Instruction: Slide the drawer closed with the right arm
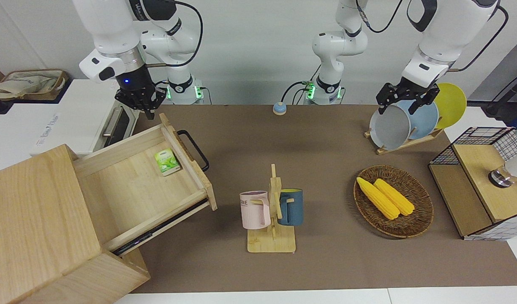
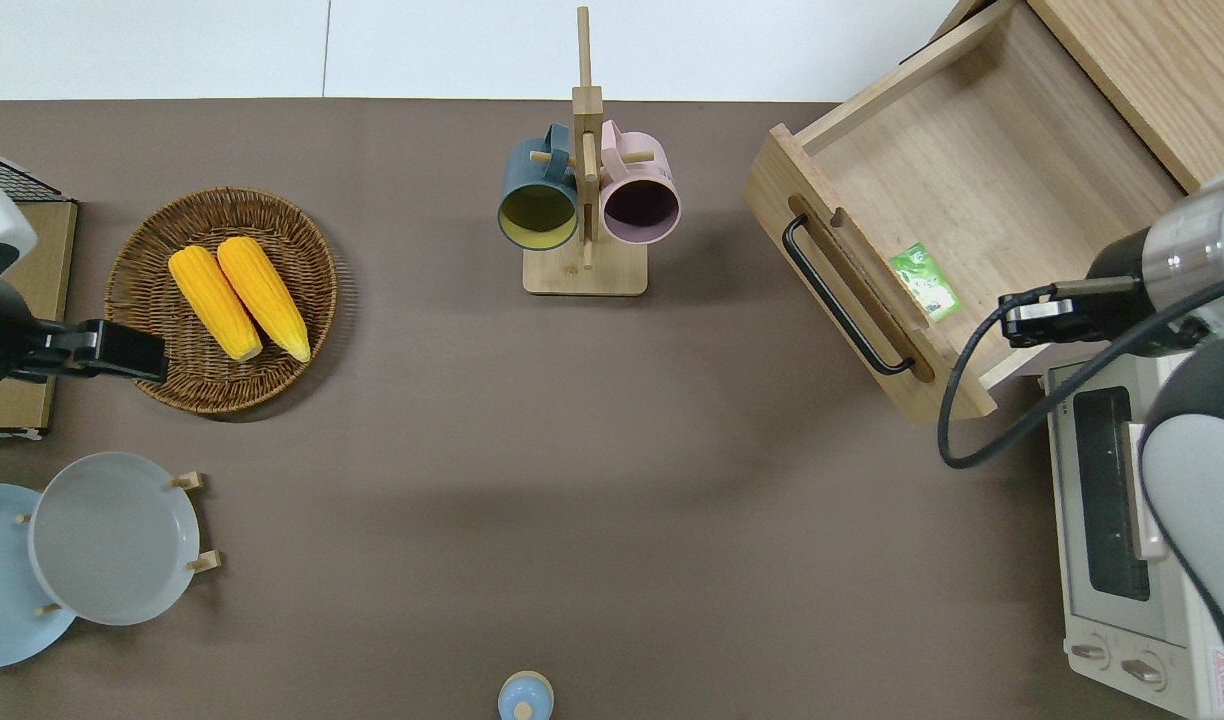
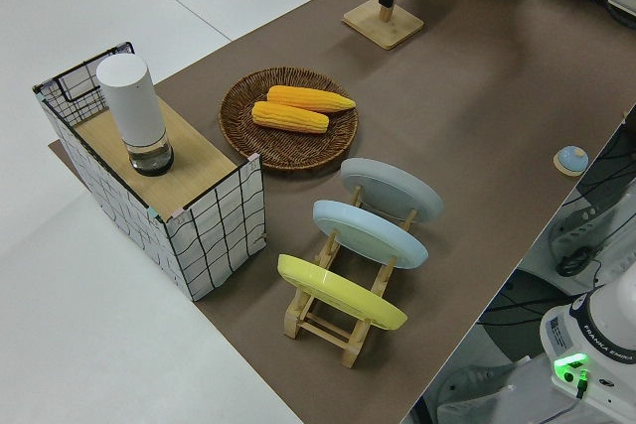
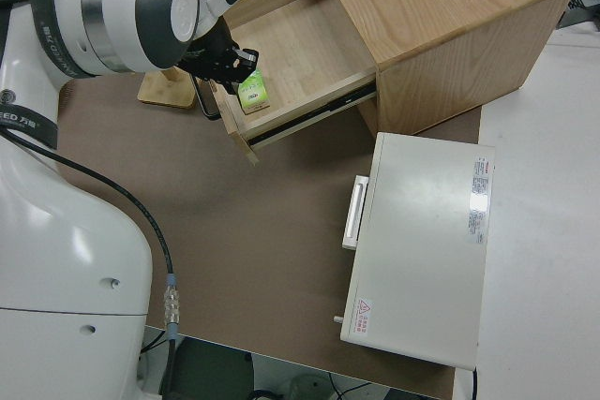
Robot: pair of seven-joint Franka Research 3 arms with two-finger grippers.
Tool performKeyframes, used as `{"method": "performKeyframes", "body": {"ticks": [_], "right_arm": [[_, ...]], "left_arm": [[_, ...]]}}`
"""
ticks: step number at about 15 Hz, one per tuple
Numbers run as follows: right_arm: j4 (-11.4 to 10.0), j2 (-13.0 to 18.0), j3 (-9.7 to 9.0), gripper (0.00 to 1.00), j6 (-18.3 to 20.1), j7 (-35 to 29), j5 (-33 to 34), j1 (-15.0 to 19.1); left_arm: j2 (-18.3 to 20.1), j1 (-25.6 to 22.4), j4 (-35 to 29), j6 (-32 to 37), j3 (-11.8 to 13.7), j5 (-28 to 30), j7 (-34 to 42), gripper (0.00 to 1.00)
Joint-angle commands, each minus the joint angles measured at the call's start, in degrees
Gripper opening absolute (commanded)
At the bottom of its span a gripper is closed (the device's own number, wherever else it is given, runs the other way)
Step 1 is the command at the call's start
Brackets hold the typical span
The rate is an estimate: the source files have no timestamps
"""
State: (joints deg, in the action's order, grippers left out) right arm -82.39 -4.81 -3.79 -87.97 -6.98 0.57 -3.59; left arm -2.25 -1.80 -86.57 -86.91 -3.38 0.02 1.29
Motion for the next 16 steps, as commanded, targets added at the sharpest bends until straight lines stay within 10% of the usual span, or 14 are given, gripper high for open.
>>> {"method": "performKeyframes", "body": {"ticks": [1, 16], "right_arm": [[1.26, -0.03, 0.01, 0.0, 0.87, -6.36, 2.76, -4.83], [1.53, -6.61, -0.08, 0.0, -3.51, -40.1, 3.21, -19.44]], "left_arm": [[-0.65, -0.31, 1.4, 1.13, -0.4, -0.98, 0.56, 0.99], [-0.65, -0.31, 1.4, 1.13, -0.4, -0.98, 0.56, 0.99]]}}
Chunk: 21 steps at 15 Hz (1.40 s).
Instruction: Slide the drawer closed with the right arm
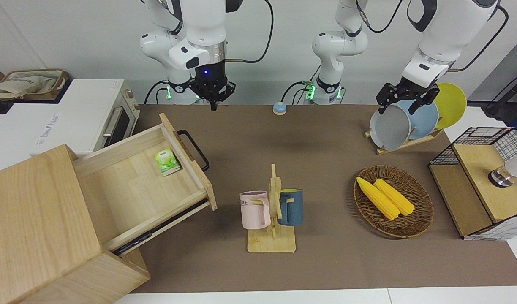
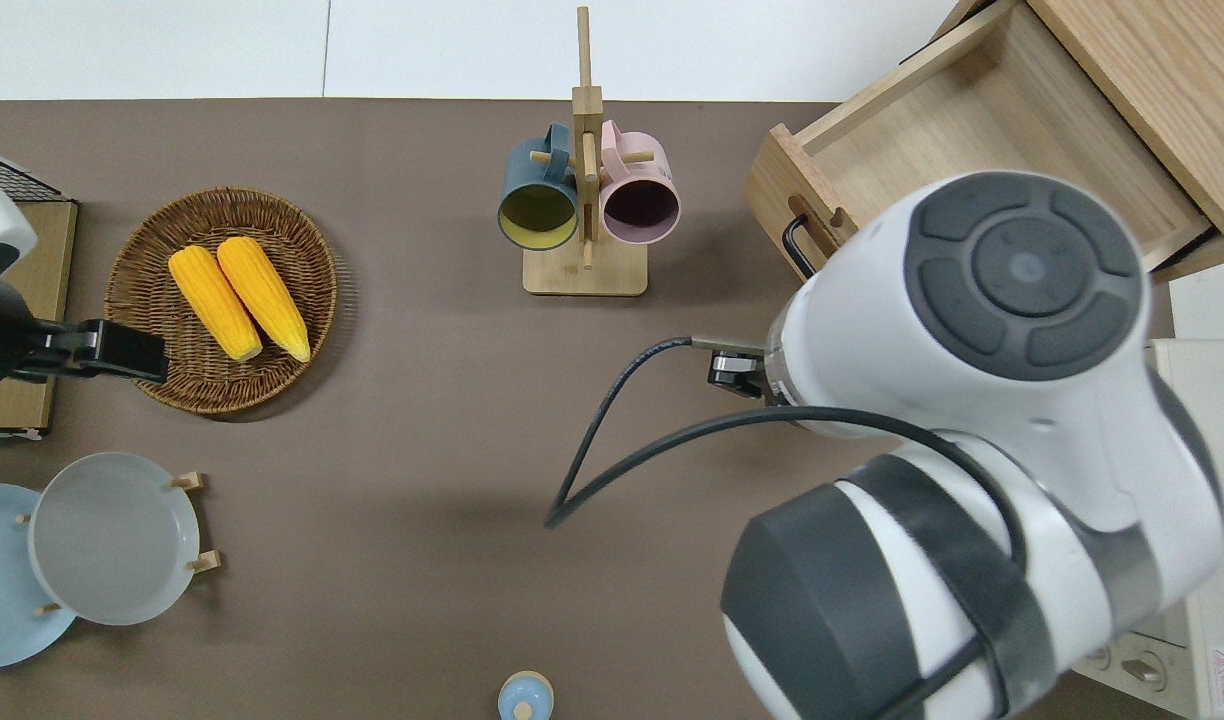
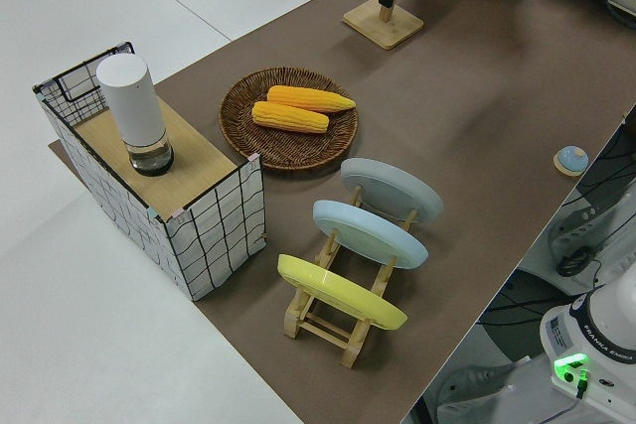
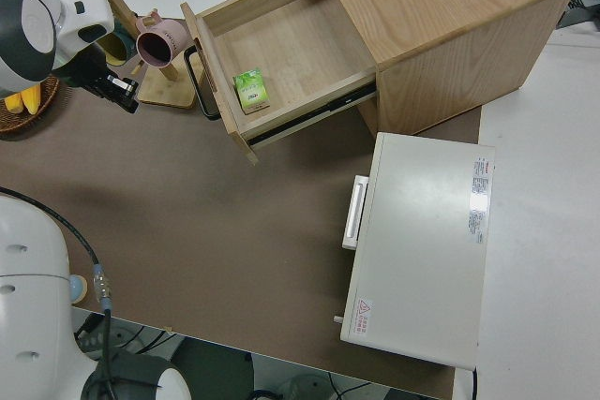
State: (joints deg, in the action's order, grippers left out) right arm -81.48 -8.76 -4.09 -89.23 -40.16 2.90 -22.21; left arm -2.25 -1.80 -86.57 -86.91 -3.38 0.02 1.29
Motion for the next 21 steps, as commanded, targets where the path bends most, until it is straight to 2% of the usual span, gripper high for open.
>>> {"method": "performKeyframes", "body": {"ticks": [1, 10, 14, 21], "right_arm": [[0.54, -3.36, 0.22, 0.0, -3.13, -9.47, 0.7, -0.9], [0.01, -9.78, 0.4, 0.0, -12.18, -31.44, -0.53, 0.59], [0.01, -11.71, 1.54, 0.0, -14.47, -32.87, -0.35, 1.03], [0.27, -14.09, 1.72, 0.0, -16.06, -31.91, 0.0, 4.19]], "left_arm": [[-0.65, -0.31, 1.4, 1.13, -0.4, -0.98, 0.56, 0.99], [-0.65, -0.31, 1.49, 1.13, -0.4, -0.98, 0.56, 0.99], [-0.65, -0.31, 1.49, 1.13, -0.4, -0.98, 0.56, 0.99], [-0.65, -0.31, 1.49, 1.13, -0.4, -0.98, 0.56, 0.99]]}}
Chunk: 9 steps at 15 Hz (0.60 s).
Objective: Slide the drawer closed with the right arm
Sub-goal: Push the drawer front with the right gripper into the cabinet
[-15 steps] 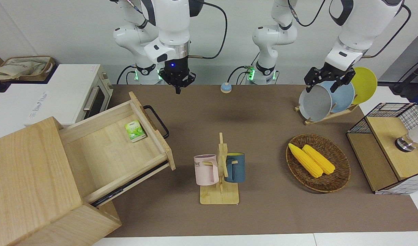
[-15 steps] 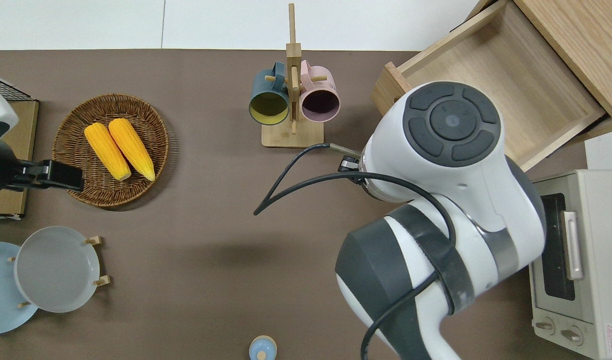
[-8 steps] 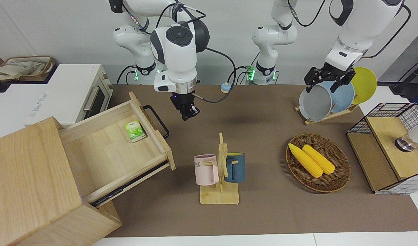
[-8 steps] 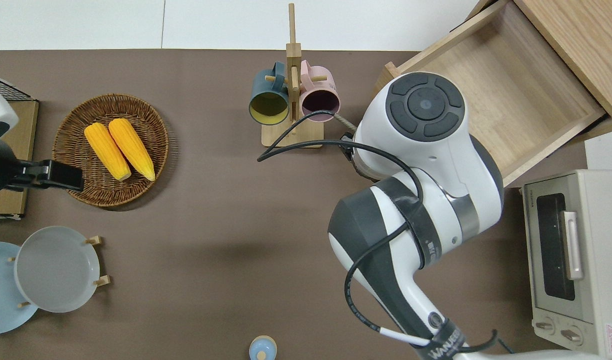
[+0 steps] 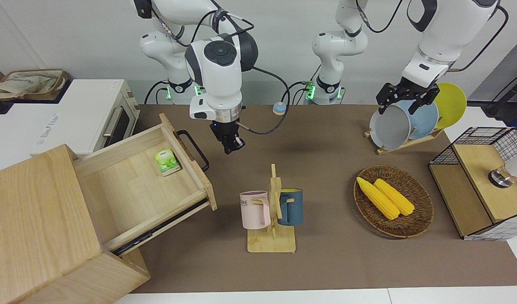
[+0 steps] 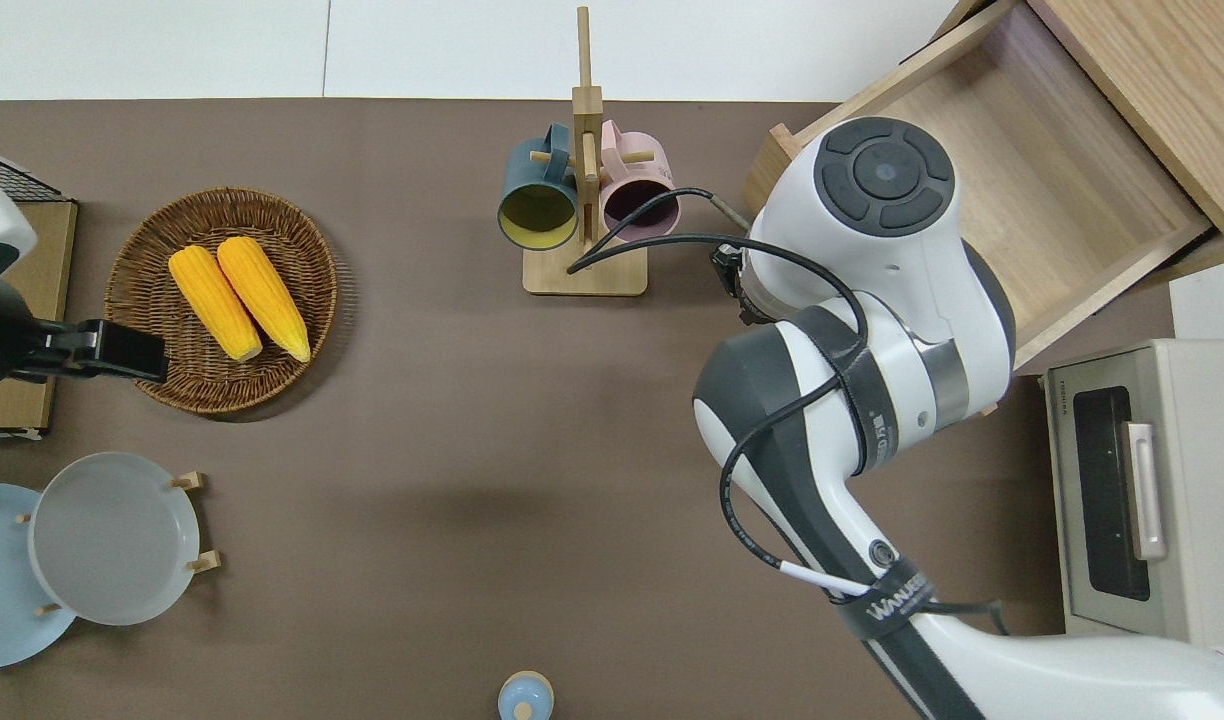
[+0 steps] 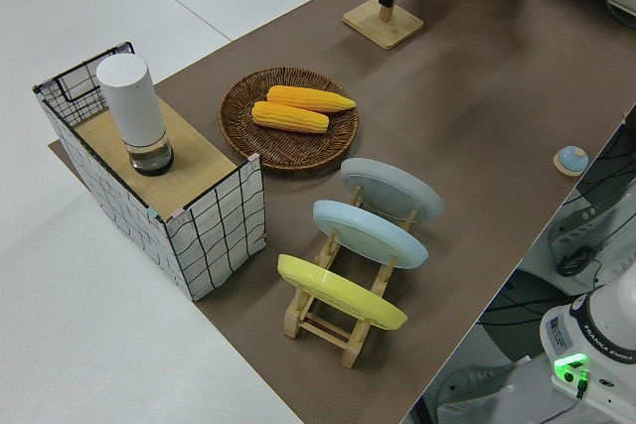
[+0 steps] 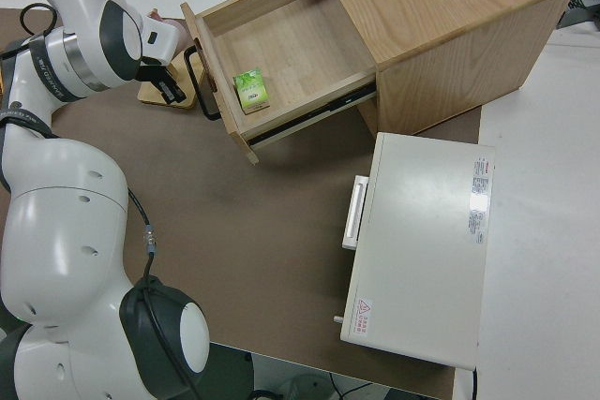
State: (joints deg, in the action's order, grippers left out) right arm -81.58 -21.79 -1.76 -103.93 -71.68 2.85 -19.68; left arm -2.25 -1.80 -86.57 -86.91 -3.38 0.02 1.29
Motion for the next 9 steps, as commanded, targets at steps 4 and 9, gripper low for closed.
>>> {"method": "performKeyframes", "body": {"ticks": [4, 9], "right_arm": [[0.72, -2.02, -0.62, 0.0, -3.2, -0.3, 0.14, 3.15], [0.81, -2.64, -0.7, 0.0, -5.58, -0.56, 0.05, 5.79]], "left_arm": [[-0.65, -0.31, 1.4, 1.13, -0.4, -0.98, 0.56, 0.99], [-0.65, -0.31, 1.49, 1.13, -0.4, -0.98, 0.56, 0.99]]}}
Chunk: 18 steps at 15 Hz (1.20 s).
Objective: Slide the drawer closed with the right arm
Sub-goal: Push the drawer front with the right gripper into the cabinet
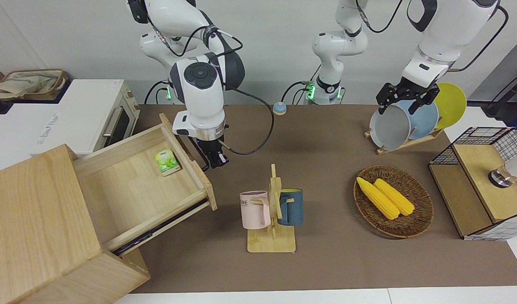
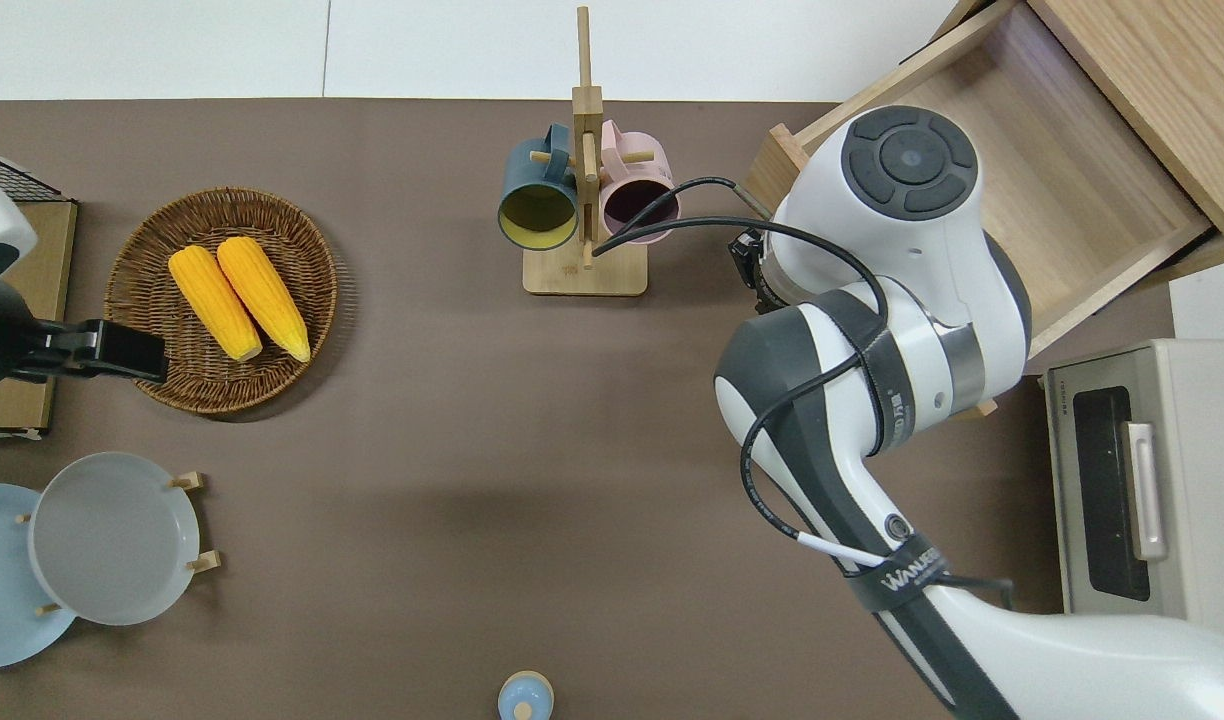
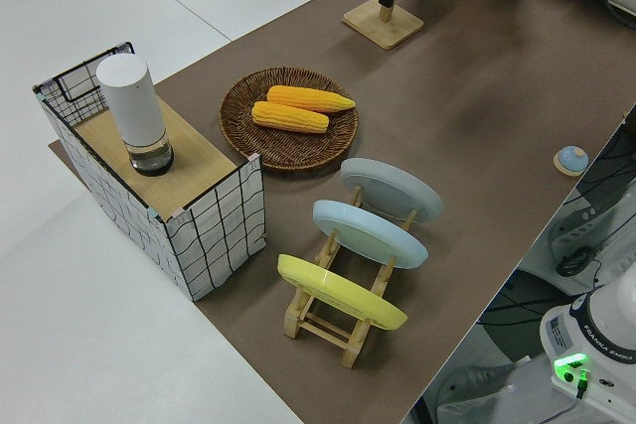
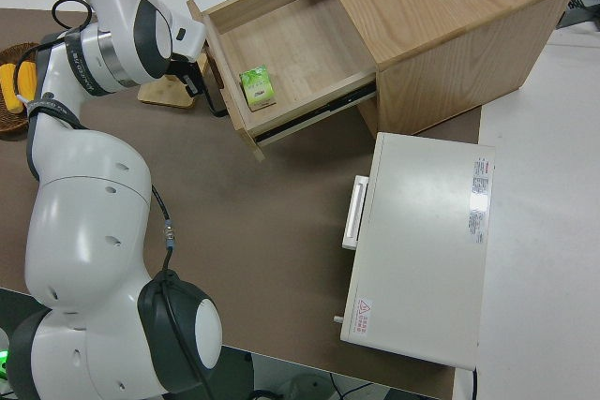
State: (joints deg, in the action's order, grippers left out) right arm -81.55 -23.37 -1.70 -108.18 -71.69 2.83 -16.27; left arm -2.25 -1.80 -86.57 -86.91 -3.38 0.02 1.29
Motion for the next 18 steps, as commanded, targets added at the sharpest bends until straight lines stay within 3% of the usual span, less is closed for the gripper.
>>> {"method": "performKeyframes", "body": {"ticks": [1, 4, 13, 15, 18], "right_arm": [[0.78, -1.5, -0.76, 0.0, -1.42, -0.38, 0.07, 3.17], [1.57, -2.29, -0.85, 0.0, -1.51, 0.05, 0.07, 5.02], [6.49, -4.75, -1.81, 0.0, -1.6, 9.19, 0.07, 12.75], [6.5, -4.93, -4.35, 0.0, -4.66, 9.55, -0.02, 15.9], [6.58, -5.28, -9.54, 0.0, -5.29, 10.95, 0.07, 22.06]], "left_arm": [[-0.65, -0.31, 1.49, 1.13, -0.4, -0.98, 0.56, 0.99], [-0.74, -0.31, 1.49, 1.13, -0.4, -0.98, 0.56, 0.99], [-0.65, -0.31, 1.4, 1.13, -0.4, -0.98, 0.56, 0.99], [-0.65, -0.31, 1.49, 1.13, -0.4, -0.98, 0.56, 0.99], [-0.65, -0.31, 1.4, 1.13, -0.4, -0.98, 0.56, 0.99]]}}
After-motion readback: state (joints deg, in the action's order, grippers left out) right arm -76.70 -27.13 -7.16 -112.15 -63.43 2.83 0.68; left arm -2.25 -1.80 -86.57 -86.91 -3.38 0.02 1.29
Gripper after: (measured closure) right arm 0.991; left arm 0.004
